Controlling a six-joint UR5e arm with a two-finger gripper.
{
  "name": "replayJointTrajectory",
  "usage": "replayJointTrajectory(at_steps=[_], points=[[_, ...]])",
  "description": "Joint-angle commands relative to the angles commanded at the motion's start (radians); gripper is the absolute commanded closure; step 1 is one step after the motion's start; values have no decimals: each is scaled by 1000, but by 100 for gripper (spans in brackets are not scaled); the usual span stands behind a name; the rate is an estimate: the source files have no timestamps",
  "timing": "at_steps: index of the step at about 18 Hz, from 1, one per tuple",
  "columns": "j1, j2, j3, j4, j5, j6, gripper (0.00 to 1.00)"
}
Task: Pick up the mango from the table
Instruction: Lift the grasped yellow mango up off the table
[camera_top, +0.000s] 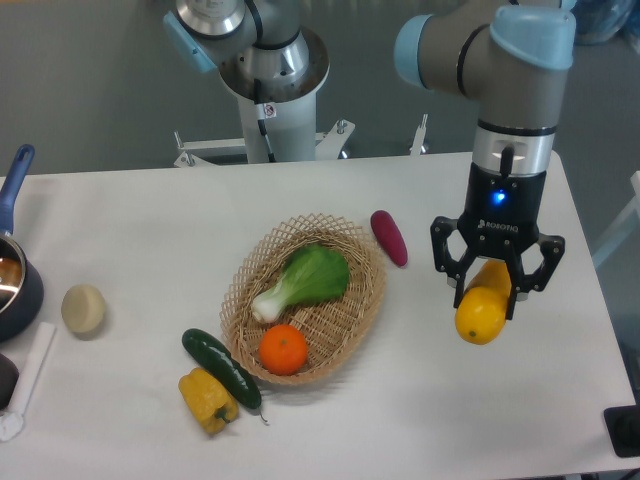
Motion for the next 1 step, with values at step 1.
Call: replayJointTrajectory(at_steps=[1], points=[[-1,0,-5,0,2,0,78]])
